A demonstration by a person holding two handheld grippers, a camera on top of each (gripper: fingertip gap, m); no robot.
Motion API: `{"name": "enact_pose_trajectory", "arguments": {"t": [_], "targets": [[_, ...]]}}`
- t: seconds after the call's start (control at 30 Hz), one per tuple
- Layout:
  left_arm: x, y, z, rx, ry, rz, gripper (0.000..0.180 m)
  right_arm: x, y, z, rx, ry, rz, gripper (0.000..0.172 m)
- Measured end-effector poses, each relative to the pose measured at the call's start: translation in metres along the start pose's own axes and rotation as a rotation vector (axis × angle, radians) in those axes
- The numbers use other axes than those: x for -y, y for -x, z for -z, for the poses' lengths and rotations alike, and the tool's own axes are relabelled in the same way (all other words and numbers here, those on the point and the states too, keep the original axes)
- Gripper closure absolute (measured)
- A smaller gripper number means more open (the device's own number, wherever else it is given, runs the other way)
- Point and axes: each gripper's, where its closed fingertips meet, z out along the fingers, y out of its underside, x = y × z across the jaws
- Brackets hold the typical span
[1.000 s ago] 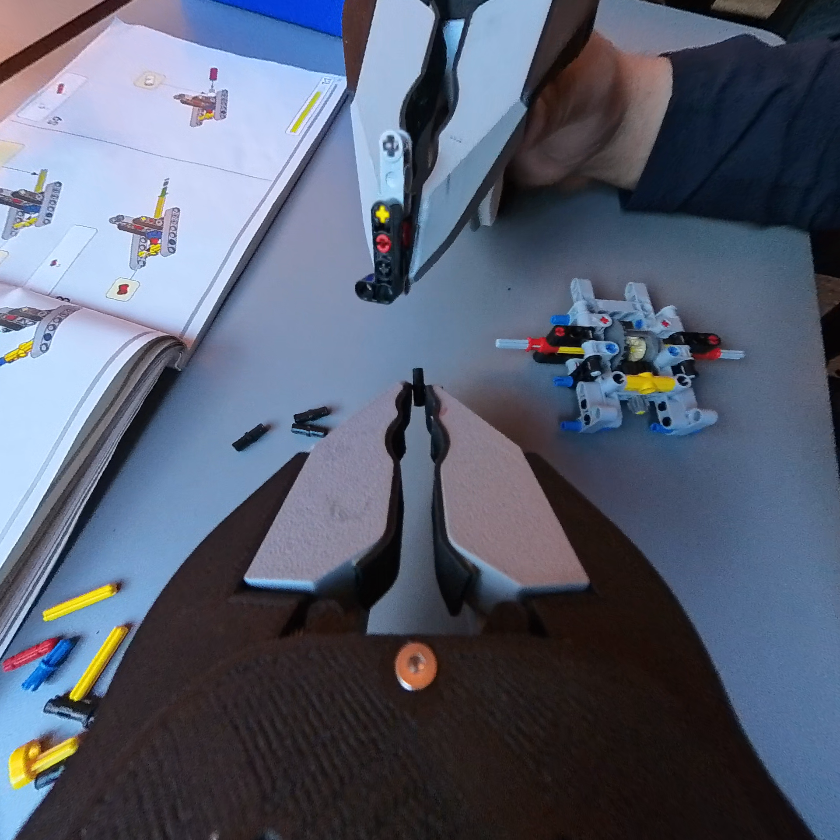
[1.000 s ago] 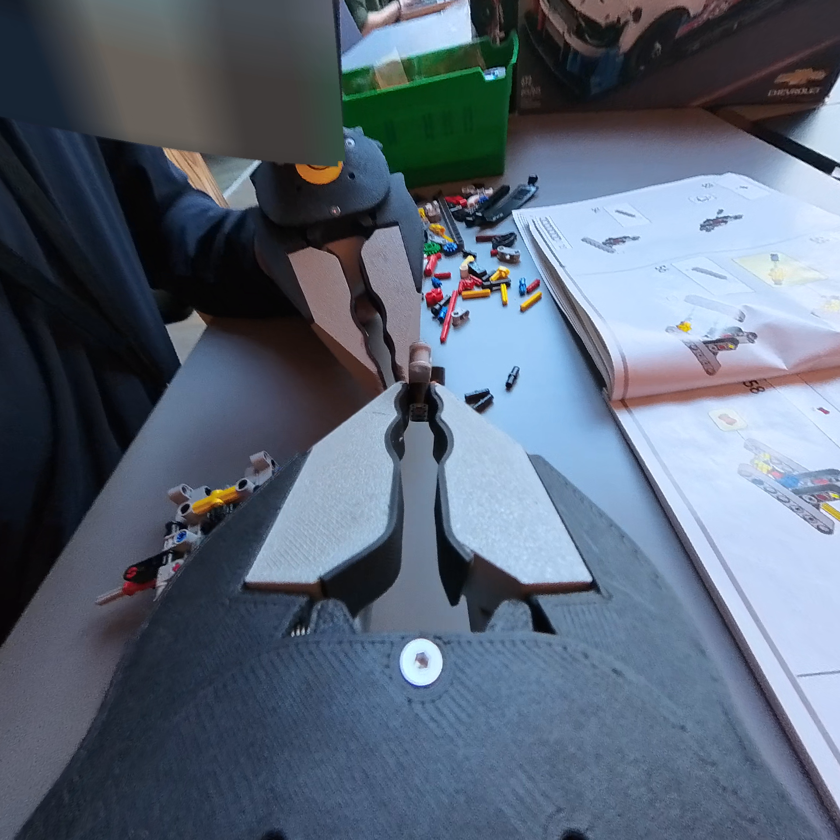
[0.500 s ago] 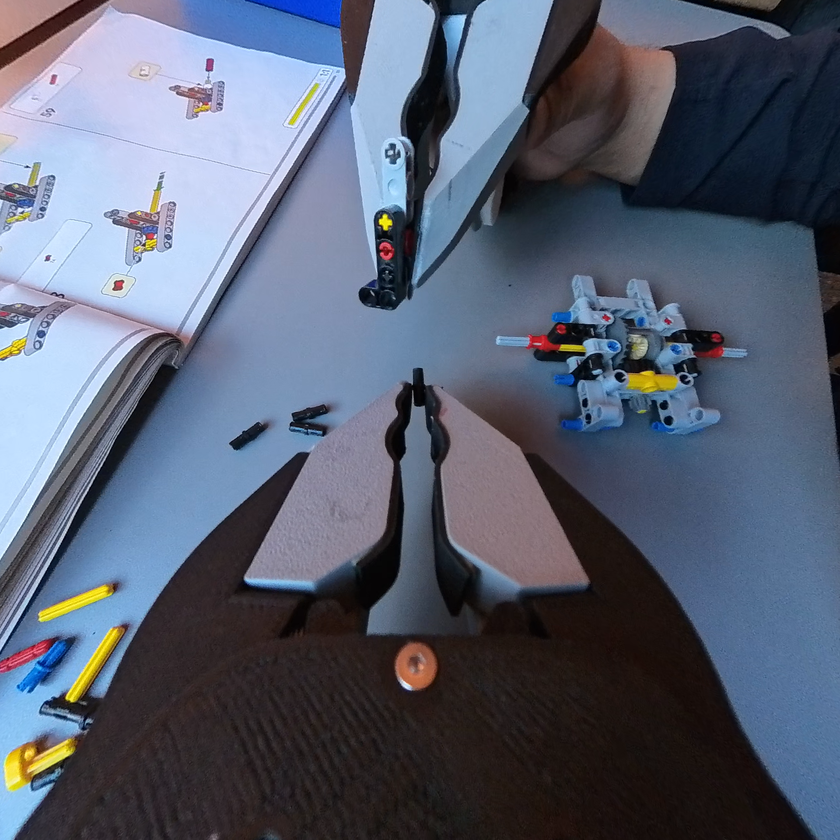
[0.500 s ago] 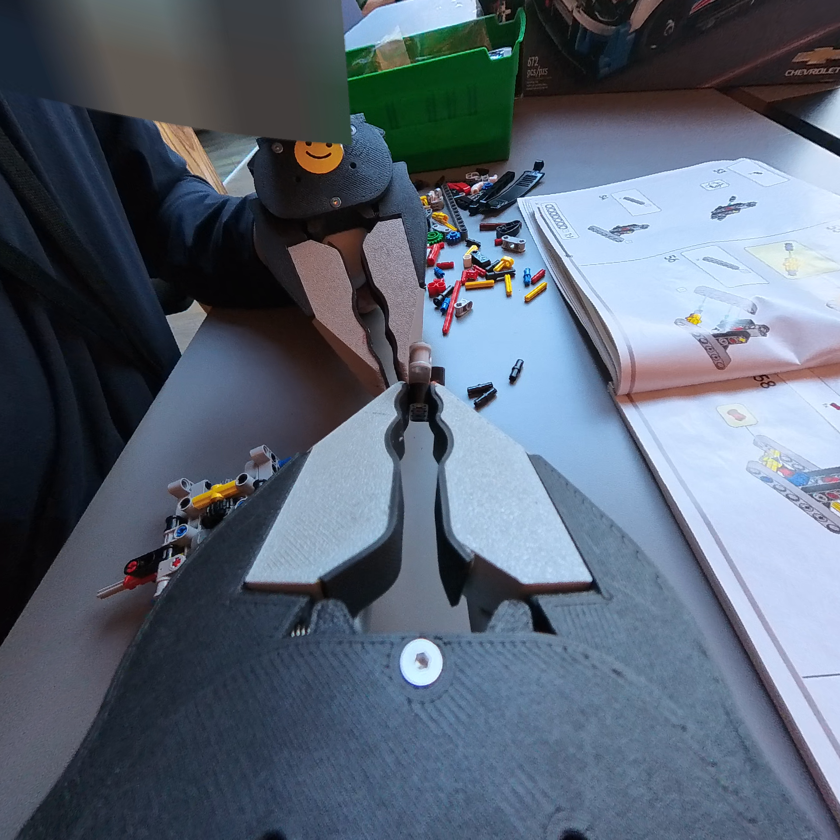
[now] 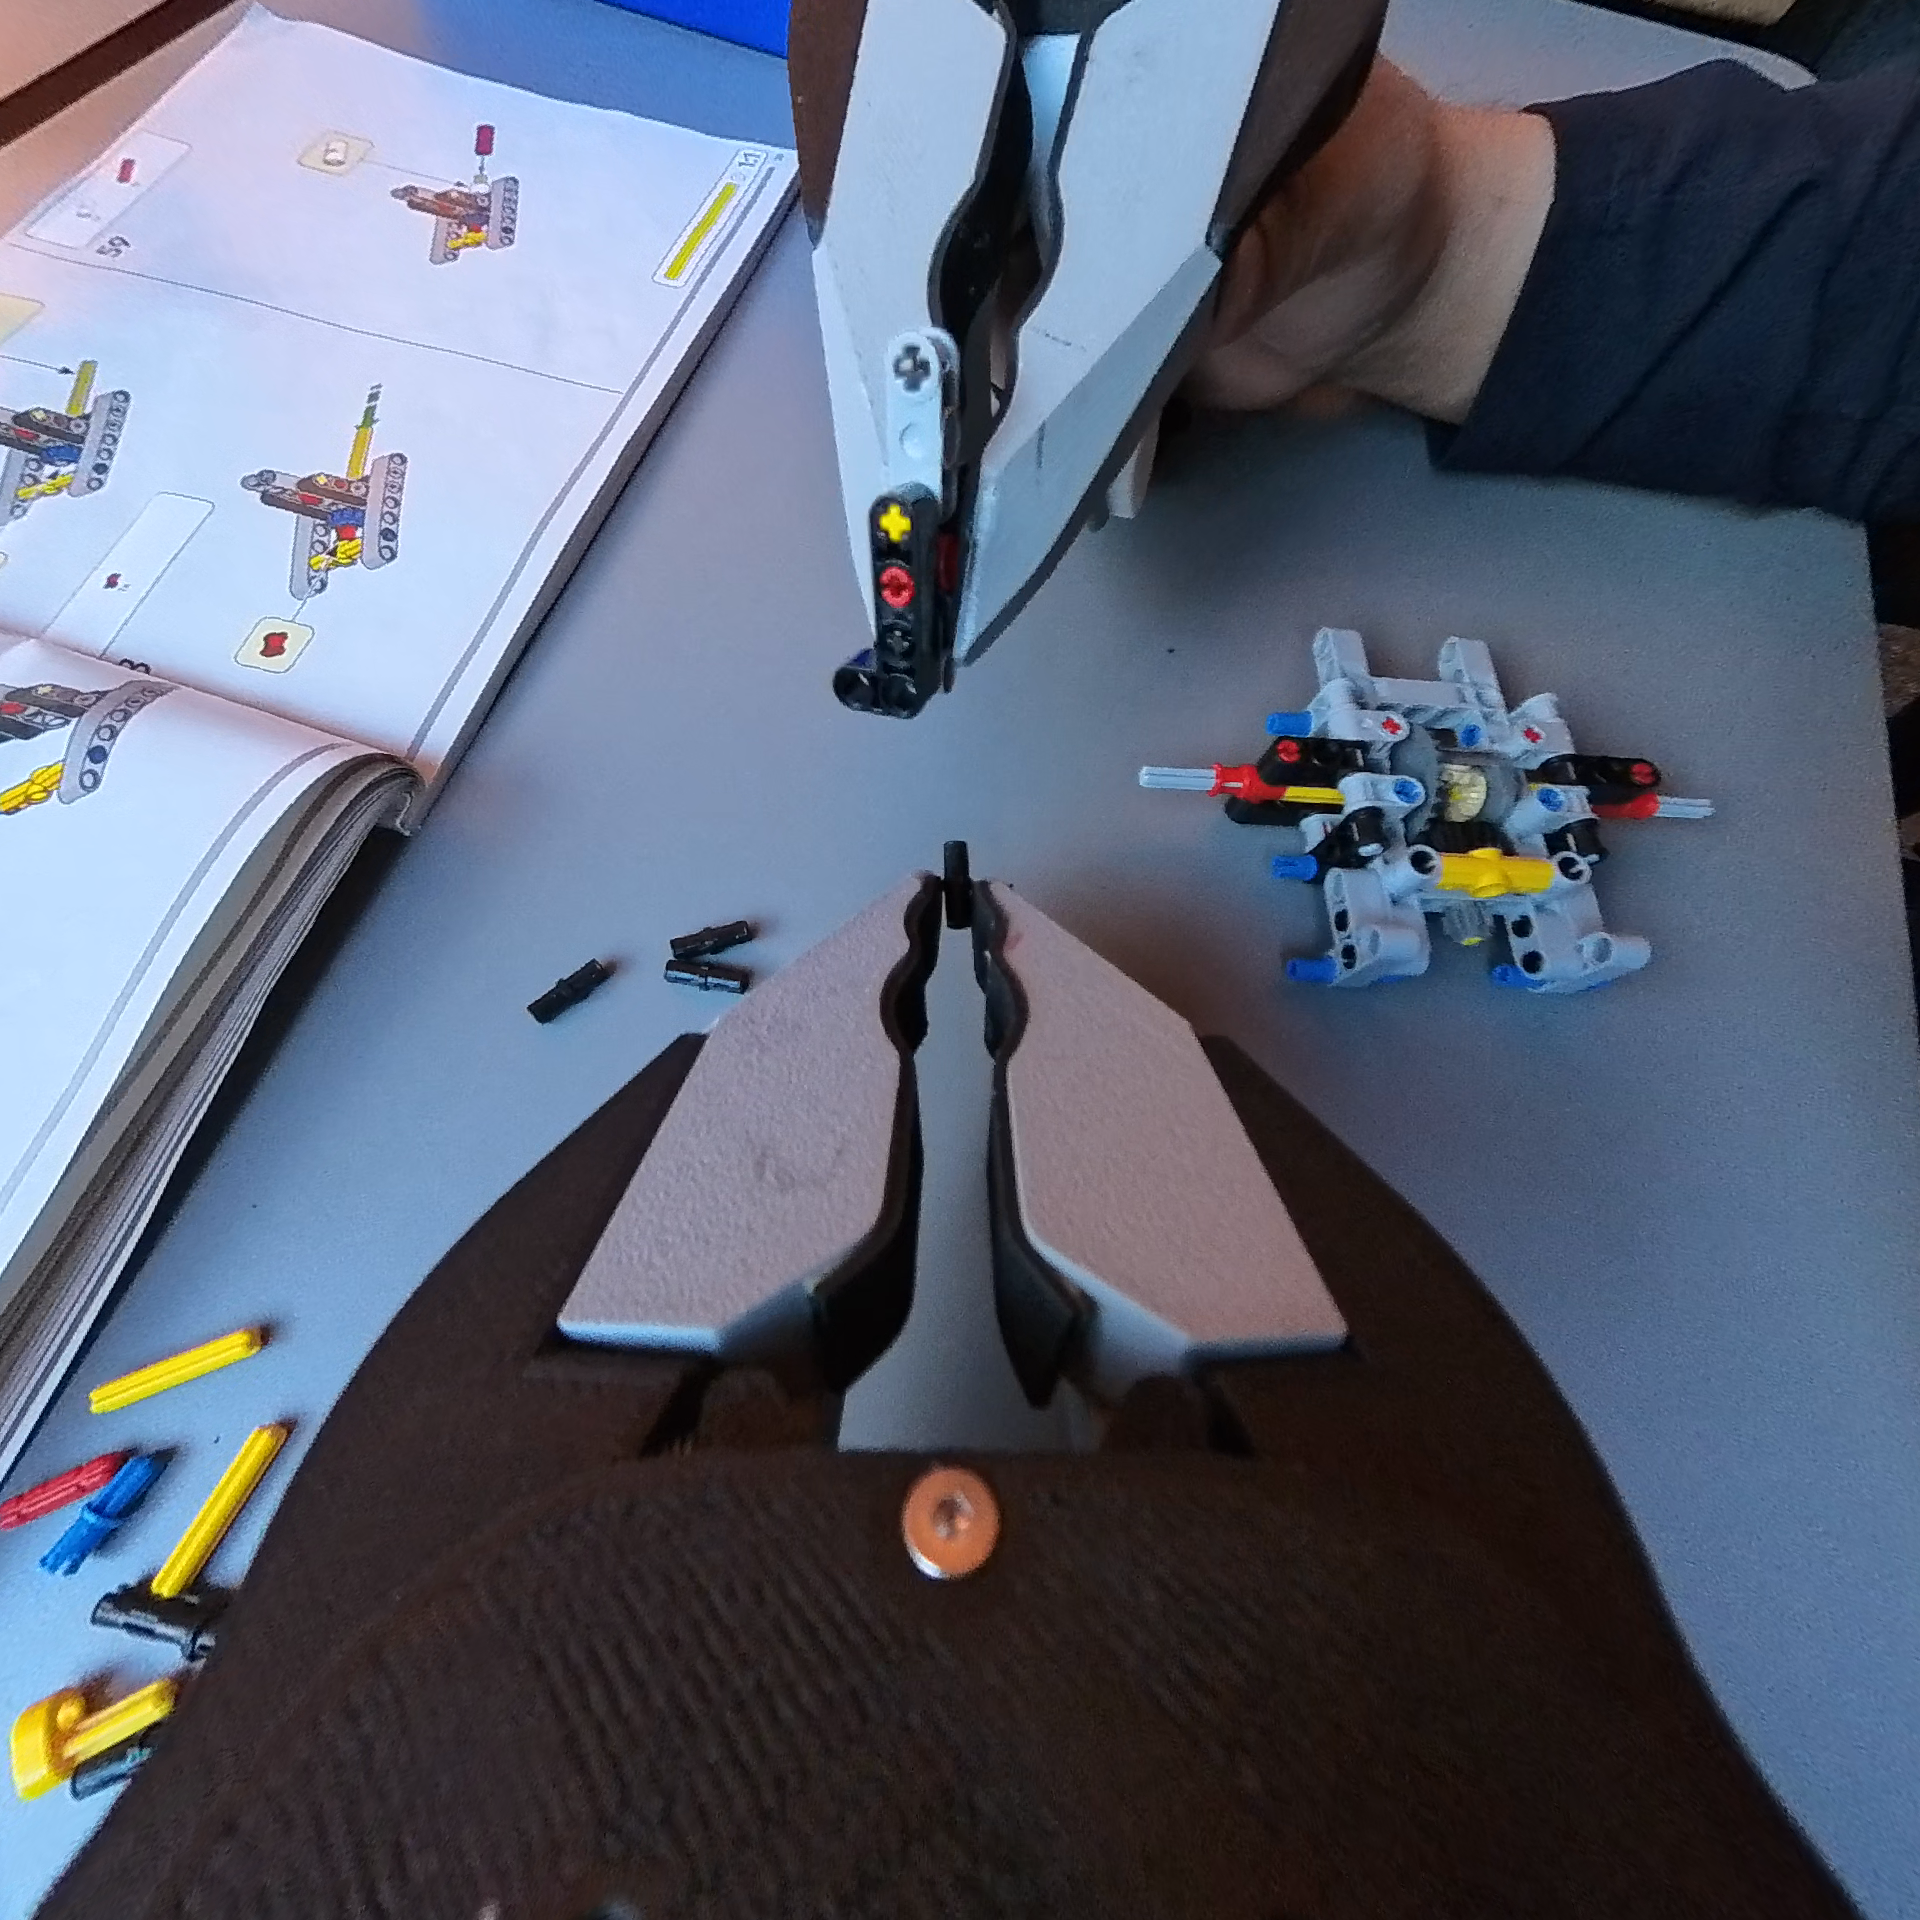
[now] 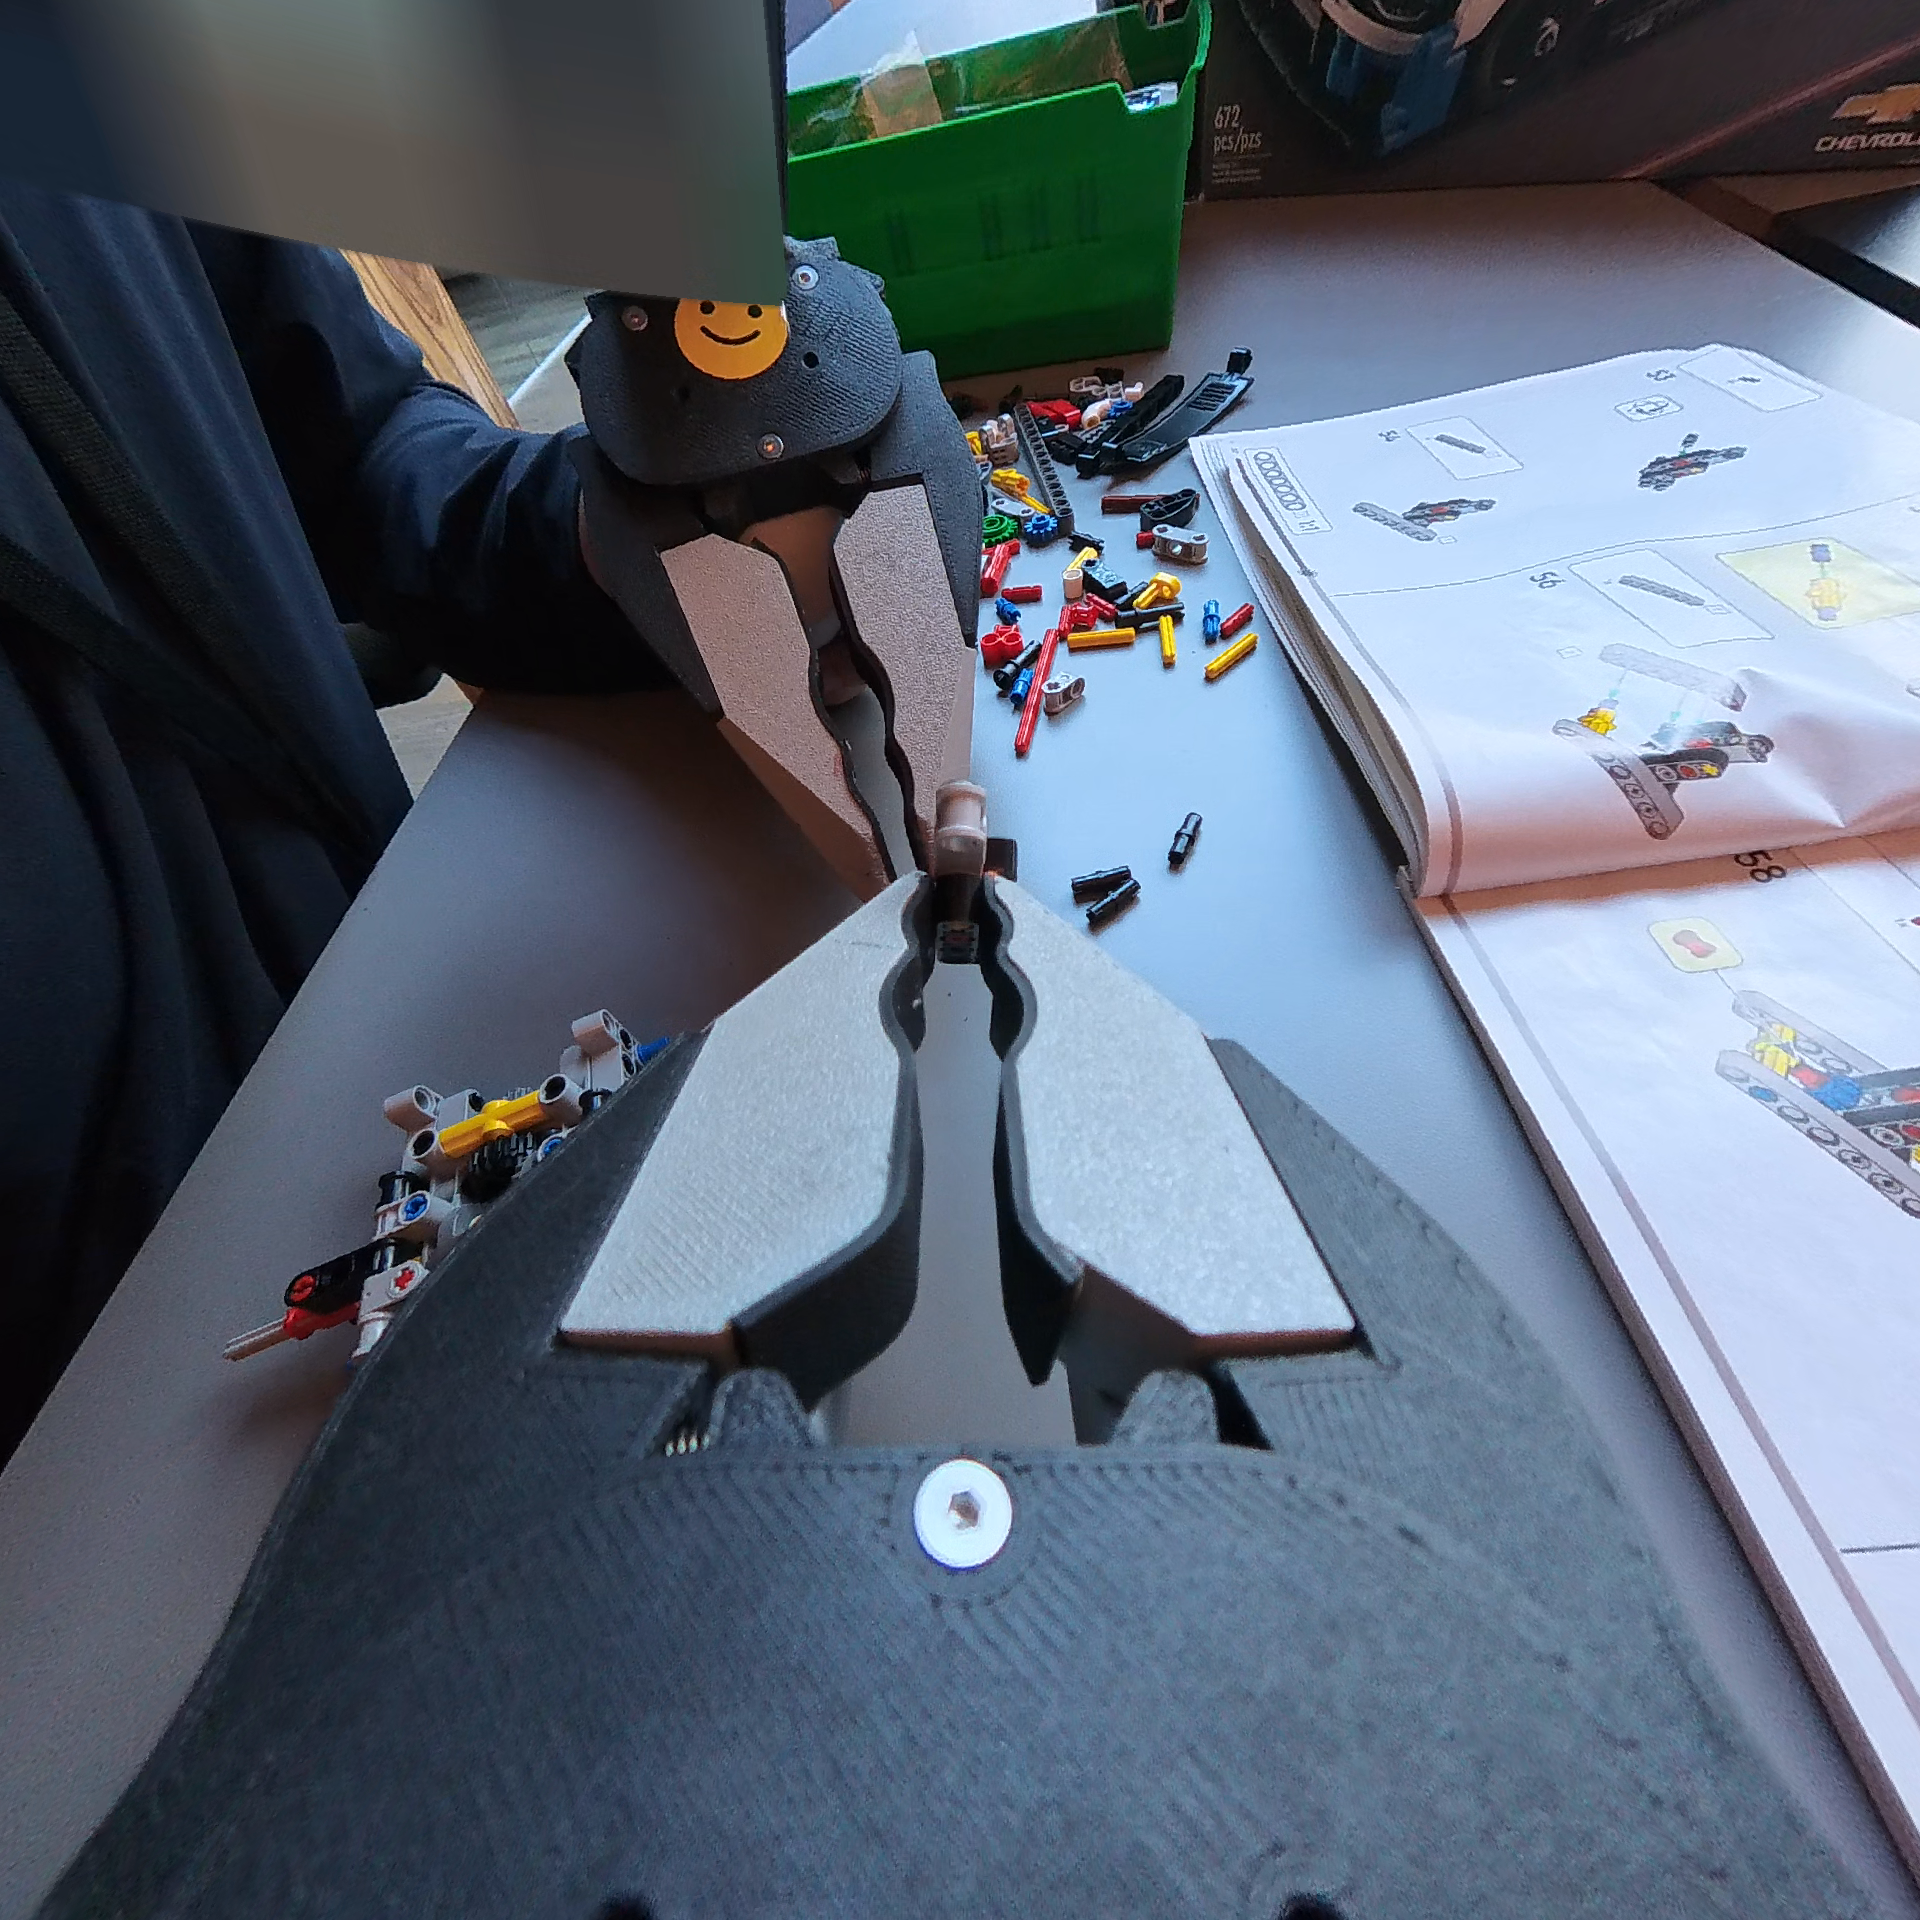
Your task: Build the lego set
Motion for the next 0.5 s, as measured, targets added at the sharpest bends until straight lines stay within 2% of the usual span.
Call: {"name": "enact_pose_trajectory", "arguments": {"t": [0.3, 0.5], "targets": [[-0.003, 0.007, 0.002, 0.006, 0.008, 0.030, 0.177, -0.003, 0.000, -0.002, 0.004, 0.019, -0.008, 0.167], [-0.009, 0.015, 0.002, 0.056, 0.045, 0.003, 0.178, -0.017, 0.000, -0.006, -0.027, 0.118, -0.007, 0.167]]}}
